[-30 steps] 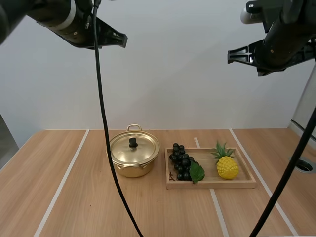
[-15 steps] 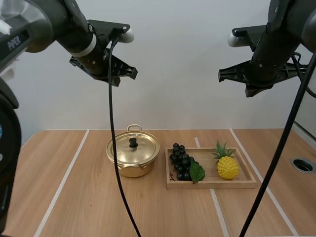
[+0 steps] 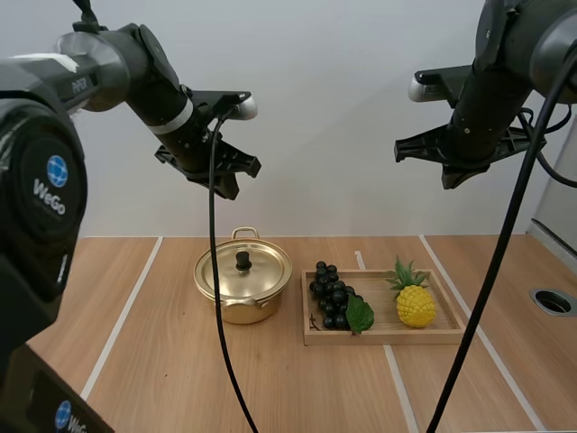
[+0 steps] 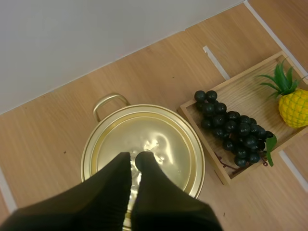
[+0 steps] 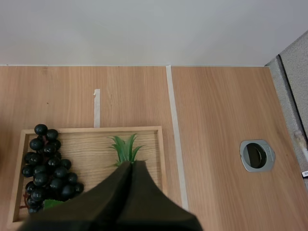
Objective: Open the pot, put the pineapple inside, and close it
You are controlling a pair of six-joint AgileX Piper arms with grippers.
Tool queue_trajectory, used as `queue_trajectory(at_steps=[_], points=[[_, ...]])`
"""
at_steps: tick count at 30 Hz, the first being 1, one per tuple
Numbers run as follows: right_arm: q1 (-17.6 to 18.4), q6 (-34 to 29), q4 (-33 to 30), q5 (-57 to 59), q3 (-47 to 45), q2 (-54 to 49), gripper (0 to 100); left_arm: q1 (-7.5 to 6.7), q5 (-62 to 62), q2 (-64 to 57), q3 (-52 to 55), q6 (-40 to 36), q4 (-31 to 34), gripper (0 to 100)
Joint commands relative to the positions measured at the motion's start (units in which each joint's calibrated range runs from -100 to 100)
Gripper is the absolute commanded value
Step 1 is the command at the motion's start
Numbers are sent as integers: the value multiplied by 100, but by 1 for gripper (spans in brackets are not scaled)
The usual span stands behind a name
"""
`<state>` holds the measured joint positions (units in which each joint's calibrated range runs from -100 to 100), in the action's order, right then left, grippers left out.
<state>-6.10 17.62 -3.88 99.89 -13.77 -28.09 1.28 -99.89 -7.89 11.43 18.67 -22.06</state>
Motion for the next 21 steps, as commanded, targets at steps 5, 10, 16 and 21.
queue_trajectory(at_steps=[5, 10, 16, 21], points=[[-18, 136, -21, 11, 1, 71, 0, -2, -11, 287, 18, 154, -192, 77], [-18, 151, -21, 11, 1, 137, 0, -2, -11, 496, 119, 365, -192, 89], [-18, 268, 140, 11, 1, 165, 0, -38, -11, 855, 268, 493, -120, 100], [-18, 350, 192, 11, 1, 165, 0, -260, -11, 1103, 268, 480, 155, 100]])
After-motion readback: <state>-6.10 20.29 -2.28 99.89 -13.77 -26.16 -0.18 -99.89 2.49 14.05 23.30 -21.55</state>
